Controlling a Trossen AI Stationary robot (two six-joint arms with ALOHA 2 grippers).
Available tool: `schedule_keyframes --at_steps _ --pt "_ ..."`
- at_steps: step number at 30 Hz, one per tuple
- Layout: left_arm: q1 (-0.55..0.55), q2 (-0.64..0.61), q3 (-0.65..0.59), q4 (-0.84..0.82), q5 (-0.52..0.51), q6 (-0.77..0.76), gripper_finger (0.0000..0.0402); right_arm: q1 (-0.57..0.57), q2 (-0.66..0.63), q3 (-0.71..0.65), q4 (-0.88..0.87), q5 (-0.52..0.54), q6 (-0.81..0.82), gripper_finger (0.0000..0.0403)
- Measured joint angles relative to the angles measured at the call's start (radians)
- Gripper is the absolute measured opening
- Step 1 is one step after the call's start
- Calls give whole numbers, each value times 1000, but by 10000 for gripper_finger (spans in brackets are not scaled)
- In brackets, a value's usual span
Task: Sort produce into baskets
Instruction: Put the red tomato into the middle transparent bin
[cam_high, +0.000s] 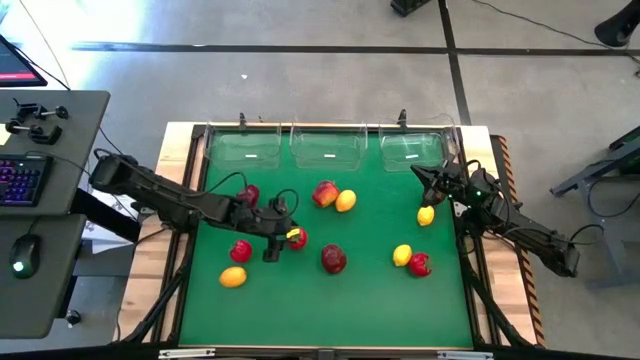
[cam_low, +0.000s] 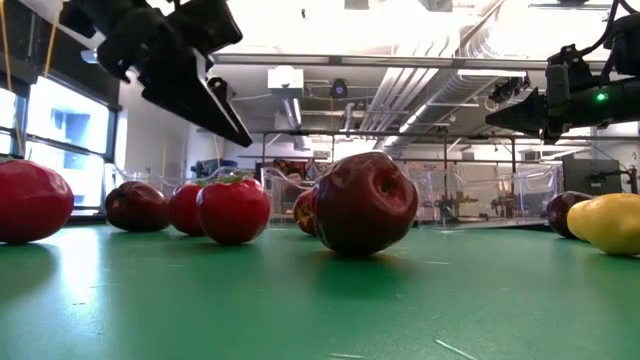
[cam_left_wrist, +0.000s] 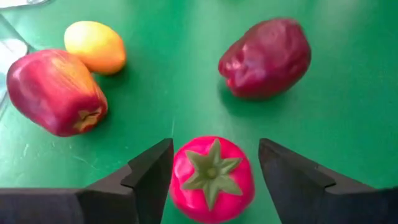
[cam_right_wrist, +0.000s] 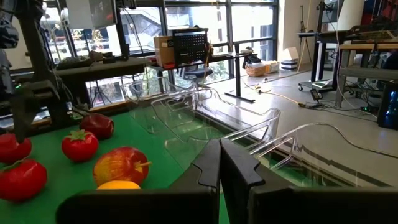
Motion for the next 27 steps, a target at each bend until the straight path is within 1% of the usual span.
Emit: schedule_keyframes --at_steps 3,4,8,12,16,21,27 --pt "19 3 5 -4 2 15 238 0 0 0 0 0 0 0" --pt "35 3 9 -11 22 12 238 0 0 0 0 0 0 0" --pt "104 3 11 -7 164 -32 230 0 0 0 0 0 0 0" --pt "156 3 11 -9 221 -46 215 0 0 0 0 0 0 0" --pt "176 3 11 -5 286 -46 203 0 0 0 0 0 0 0" --pt "178 33 11 -9 309 -30 198 0 0 0 0 0 0 0" --pt "178 89 11 1 311 5 198 0 0 0 0 0 0 0"
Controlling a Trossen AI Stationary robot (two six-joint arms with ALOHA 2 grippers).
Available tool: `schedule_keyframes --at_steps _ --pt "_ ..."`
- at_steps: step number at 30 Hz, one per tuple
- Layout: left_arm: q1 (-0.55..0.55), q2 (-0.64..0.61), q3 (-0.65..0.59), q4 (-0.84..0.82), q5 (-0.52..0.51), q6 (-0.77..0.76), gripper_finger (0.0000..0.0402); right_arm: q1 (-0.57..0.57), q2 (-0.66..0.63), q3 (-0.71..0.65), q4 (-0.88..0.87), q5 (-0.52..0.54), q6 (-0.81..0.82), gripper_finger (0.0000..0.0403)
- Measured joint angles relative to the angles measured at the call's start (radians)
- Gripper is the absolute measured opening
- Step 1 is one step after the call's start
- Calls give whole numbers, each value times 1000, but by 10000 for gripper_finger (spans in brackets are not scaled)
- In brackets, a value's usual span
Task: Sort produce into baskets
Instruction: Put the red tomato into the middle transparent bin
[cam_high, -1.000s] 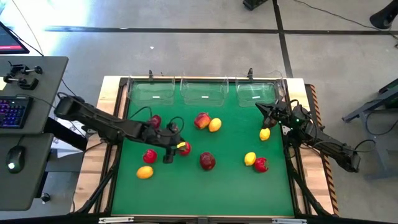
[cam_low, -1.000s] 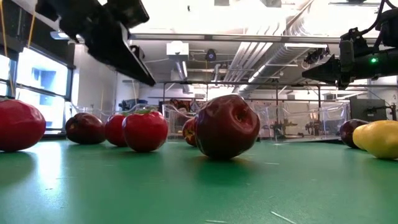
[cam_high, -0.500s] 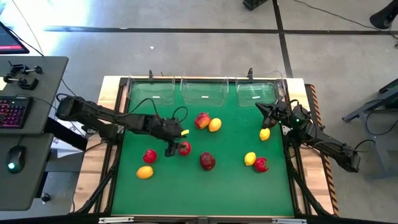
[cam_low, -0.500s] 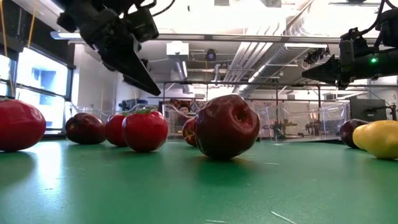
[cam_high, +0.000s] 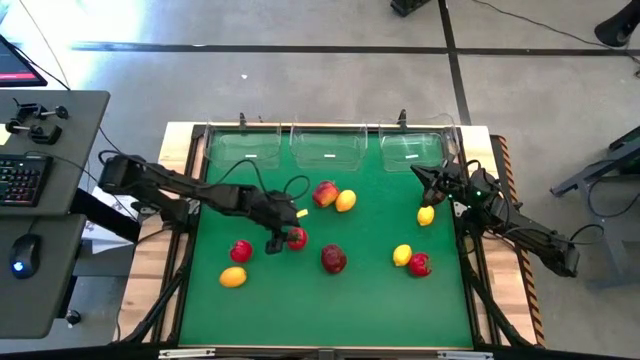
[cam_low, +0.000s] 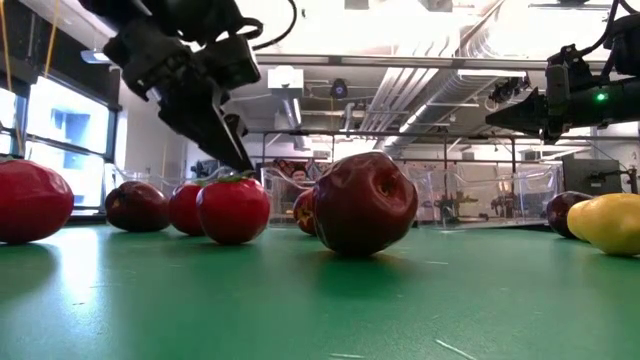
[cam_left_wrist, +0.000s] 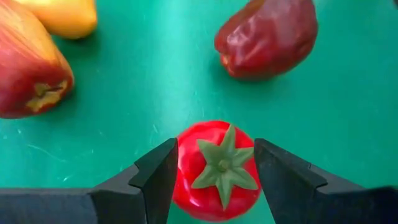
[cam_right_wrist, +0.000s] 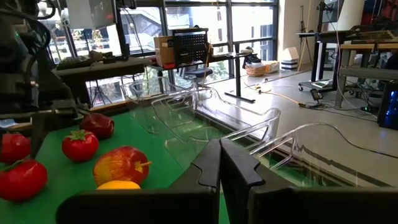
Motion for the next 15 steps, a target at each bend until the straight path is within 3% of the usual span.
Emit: schedule_keyframes --at_steps 15 --pt "0 38 0 1 0 6 193 0 0 0 0 0 0 0"
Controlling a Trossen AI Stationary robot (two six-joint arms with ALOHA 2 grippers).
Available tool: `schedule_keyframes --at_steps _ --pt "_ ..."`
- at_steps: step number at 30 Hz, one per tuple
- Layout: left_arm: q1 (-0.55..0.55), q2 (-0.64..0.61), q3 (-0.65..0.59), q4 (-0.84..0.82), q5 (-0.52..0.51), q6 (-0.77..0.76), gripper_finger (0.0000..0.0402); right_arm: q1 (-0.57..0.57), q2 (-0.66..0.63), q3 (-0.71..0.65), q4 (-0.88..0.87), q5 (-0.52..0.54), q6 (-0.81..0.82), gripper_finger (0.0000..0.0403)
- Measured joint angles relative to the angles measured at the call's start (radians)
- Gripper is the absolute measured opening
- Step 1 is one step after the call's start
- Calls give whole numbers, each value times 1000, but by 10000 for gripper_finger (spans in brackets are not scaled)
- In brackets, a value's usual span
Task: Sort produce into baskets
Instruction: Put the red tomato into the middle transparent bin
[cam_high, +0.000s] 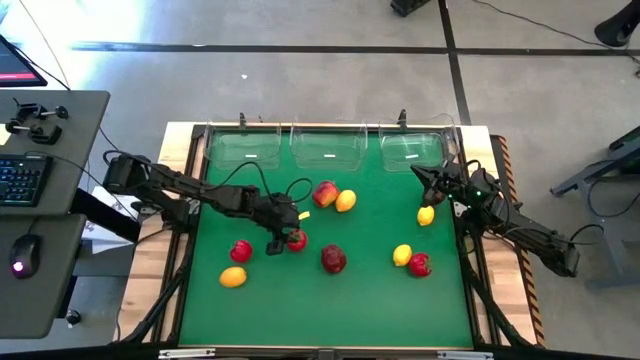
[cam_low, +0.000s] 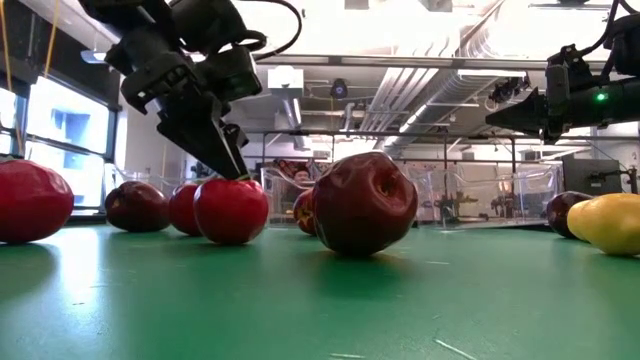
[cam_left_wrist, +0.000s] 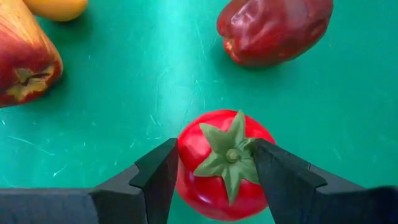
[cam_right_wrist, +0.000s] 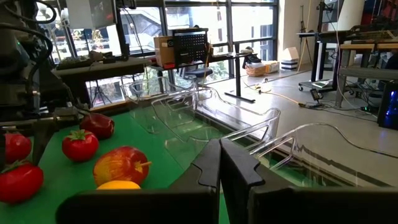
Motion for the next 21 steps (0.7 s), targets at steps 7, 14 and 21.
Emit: schedule_keyframes --at_steps 7,14,21 --pt "0 0 0 3 -24 15 145 0 0 0 0 0 0 0" --pt "0 0 0 3 -34 31 89 0 0 0 0 0 0 0" --pt "0 0 1 4 -42 30 40 0 0 0 0 0 0 0"
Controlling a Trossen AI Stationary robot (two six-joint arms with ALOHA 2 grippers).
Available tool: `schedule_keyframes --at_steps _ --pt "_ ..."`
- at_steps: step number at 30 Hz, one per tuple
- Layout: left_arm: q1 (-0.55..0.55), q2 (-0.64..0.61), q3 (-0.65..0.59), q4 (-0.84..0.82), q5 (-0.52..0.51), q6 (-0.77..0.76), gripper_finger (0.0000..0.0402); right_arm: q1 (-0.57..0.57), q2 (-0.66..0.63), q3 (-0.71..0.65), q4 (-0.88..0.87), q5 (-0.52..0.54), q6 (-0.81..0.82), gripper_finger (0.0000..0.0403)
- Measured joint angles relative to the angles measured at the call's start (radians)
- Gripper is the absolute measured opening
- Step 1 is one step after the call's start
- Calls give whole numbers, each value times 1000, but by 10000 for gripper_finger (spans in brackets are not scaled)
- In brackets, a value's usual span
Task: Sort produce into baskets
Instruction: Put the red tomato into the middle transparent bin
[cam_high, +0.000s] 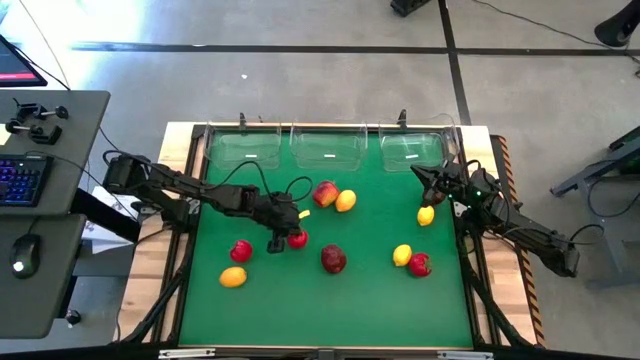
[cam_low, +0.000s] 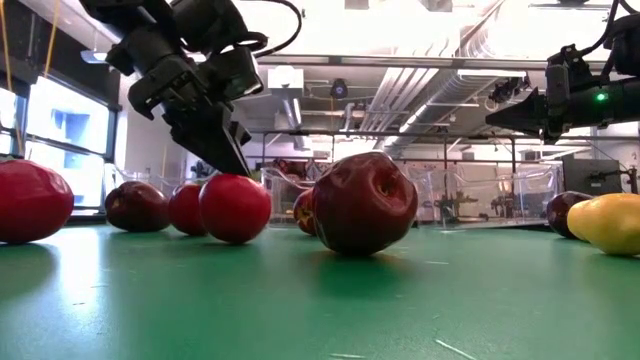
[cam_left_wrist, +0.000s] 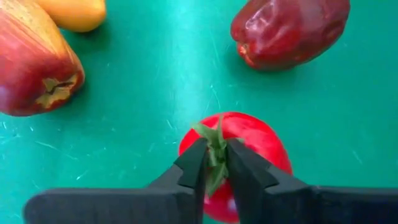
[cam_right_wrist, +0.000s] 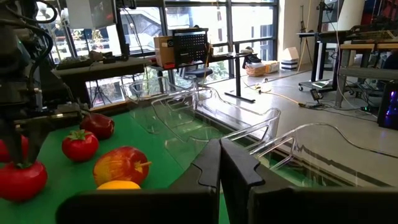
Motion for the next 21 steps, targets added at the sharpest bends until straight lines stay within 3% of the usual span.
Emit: schedule_keyframes --at_steps 9,21 --pt "0 0 22 13 -8 -13 3 0 0 0 0 0 0 0" --pt "12 0 112 -33 -28 45 0 0 0 0 0 0 0 0"
